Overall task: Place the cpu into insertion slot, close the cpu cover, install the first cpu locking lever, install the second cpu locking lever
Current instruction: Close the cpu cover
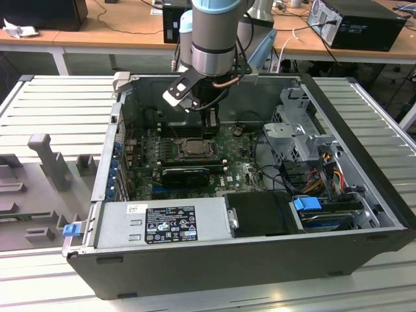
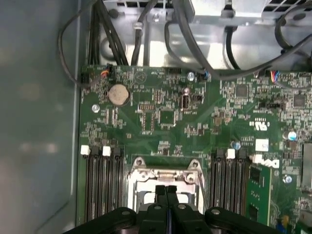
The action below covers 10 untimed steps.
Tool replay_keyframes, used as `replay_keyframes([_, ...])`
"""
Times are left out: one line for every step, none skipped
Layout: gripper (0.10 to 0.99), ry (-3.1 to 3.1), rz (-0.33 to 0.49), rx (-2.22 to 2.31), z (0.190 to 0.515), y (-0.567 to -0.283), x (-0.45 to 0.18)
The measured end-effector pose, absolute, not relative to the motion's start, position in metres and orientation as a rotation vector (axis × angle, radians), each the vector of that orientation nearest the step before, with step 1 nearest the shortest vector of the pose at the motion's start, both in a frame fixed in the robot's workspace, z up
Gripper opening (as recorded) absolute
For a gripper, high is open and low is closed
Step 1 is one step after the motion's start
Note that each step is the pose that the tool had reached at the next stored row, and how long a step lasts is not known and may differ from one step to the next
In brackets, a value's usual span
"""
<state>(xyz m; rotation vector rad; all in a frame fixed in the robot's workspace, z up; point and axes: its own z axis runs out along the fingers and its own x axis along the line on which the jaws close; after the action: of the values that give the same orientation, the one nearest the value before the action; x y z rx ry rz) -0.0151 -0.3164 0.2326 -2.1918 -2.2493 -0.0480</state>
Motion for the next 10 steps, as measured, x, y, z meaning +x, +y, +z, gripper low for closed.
replay_keyframes([0.106,-2.249,-0.048,-2.192,0.232,-0.316,-0.017])
replay_keyframes([0.106,-2.249,-0.048,-2.192,0.232,-0.316,-0.02])
replay_keyframes([0.106,-2.249,-0.047,-2.192,0.232,-0.316,-0.022])
replay_keyframes([0.106,-2.249,-0.047,-2.192,0.232,-0.316,-0.025])
replay_keyframes([0.106,-2.249,-0.048,-2.192,0.232,-0.316,-0.026])
replay_keyframes([0.106,-2.249,-0.048,-2.191,0.232,-0.316,-0.028])
replay_keyframes([0.106,-2.249,-0.048,-2.192,0.232,-0.316,-0.031])
replay_keyframes([0.106,-2.249,-0.047,-2.192,0.232,-0.316,-0.033])
replay_keyframes([0.106,-2.249,-0.047,-2.192,0.232,-0.316,-0.034])
replay_keyframes([0.106,-2.249,-0.048,-2.192,0.232,-0.316,-0.035])
